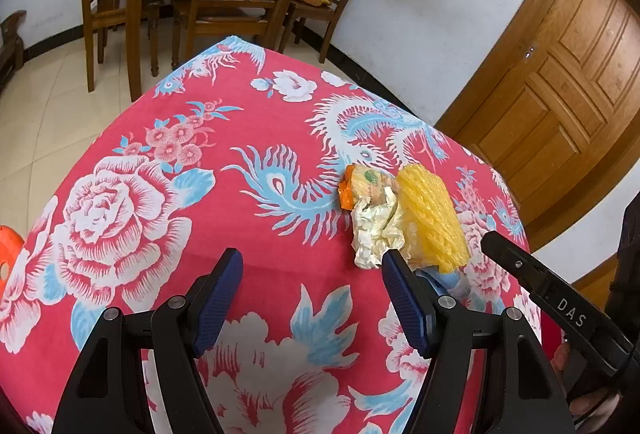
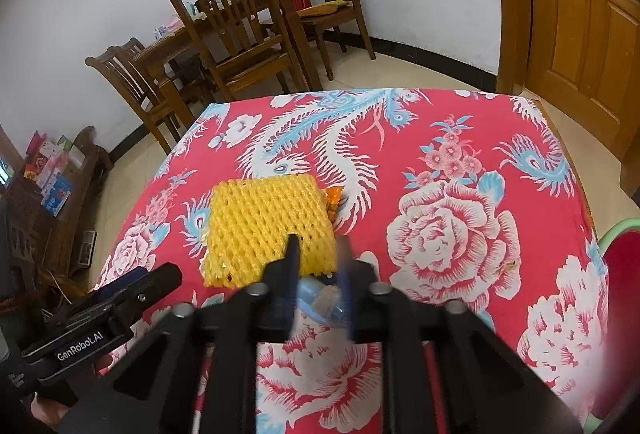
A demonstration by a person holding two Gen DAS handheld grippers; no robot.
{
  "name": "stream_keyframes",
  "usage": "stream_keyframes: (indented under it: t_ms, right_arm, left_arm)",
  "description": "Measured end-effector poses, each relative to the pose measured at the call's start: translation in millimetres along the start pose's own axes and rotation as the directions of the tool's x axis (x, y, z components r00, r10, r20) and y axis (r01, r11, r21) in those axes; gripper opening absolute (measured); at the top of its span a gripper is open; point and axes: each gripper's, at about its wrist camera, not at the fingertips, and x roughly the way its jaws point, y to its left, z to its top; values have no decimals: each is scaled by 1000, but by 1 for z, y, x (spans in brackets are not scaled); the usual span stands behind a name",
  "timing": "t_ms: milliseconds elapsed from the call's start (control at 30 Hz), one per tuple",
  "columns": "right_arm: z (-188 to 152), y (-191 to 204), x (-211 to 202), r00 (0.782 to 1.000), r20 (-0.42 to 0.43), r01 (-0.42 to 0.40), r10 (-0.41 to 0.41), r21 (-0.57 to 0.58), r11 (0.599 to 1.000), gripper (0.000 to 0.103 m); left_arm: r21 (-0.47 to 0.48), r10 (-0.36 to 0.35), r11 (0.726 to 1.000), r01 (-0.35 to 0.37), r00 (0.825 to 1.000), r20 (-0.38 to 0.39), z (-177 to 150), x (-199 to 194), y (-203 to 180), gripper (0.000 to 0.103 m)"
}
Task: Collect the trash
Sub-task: 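Grasp the yellow foam net with the right tool and lift it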
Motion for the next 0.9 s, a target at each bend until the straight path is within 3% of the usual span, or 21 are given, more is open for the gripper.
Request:
stream_keyframes:
  t_ms: [67, 167, 667, 900]
  right_arm:
    - [-1, 0, -2, 1000, 9, 4, -3, -5, 1000, 4]
    - [-1, -1, -7, 1000, 25, 8, -7, -10, 1000, 2]
    - [0, -22, -61, 990, 141, -6, 0, 41, 999, 2]
    - [-1, -22, -51, 994, 102, -36, 32, 39, 999, 4]
  left_arm:
    - [1, 0, 1000, 0, 1000, 1, -1, 0, 0, 73]
    - [5, 0, 1000, 0, 1000, 3, -1, -1, -2, 73]
    - [42, -19, 999, 19, 1000, 0, -4, -3, -22, 73]
    - [57, -21, 998, 21, 1000, 1, -5, -4, -28, 73]
